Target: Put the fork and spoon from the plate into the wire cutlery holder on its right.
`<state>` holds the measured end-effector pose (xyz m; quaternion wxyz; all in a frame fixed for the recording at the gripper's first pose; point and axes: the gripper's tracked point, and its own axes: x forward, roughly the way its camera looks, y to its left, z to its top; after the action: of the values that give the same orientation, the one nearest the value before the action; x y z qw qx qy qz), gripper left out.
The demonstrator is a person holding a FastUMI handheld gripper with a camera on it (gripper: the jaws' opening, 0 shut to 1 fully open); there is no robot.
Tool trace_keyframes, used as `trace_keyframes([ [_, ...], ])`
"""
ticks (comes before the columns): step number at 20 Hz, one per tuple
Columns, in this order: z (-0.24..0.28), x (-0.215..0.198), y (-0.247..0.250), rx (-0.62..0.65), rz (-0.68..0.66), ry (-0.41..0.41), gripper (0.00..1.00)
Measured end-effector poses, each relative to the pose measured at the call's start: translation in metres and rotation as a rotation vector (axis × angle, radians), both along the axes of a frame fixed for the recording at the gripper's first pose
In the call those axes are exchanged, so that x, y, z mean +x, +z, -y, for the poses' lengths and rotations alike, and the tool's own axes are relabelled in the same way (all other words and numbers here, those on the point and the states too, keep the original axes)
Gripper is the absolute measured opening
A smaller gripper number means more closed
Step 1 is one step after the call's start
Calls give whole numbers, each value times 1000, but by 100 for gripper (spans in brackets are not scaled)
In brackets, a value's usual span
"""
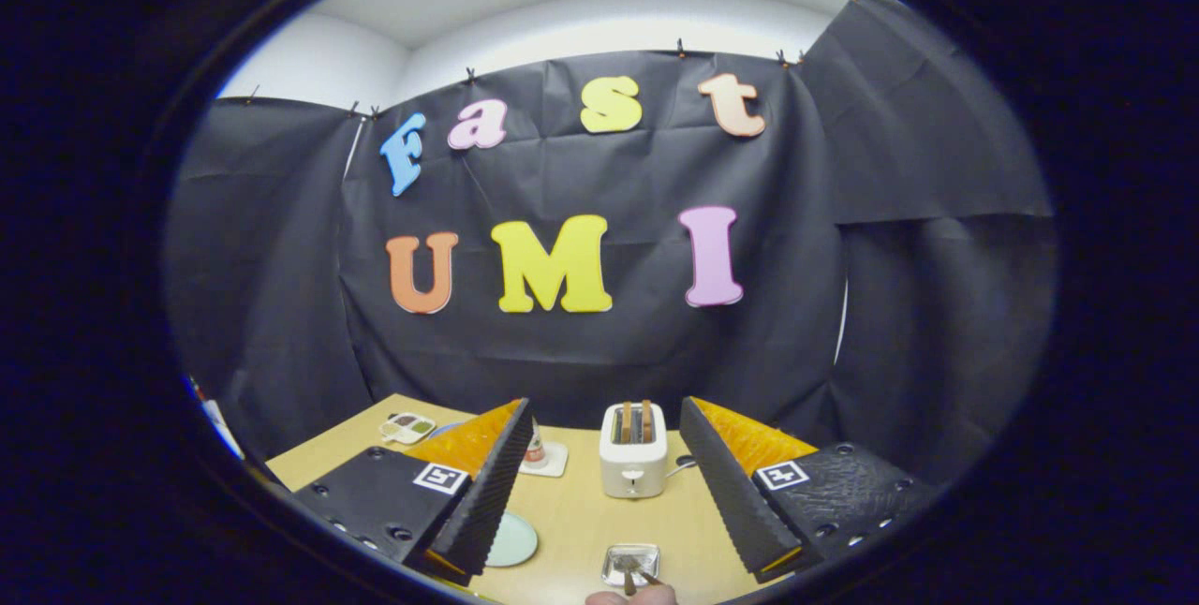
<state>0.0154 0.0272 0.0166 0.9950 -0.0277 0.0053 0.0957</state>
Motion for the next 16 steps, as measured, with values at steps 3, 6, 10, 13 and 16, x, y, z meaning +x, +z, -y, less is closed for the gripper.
trace_keyframes([
  [3,-1,-14,2,23,24,-5,96],
  [6,1,-20,-4,63,18,-28,96],
  [10,-5,-19,-9,101,3,-38,96],
  [13,-5,-15,-12,116,-7,-44,96],
  [16,-9,-15,-10,115,-2,-49,96],
])
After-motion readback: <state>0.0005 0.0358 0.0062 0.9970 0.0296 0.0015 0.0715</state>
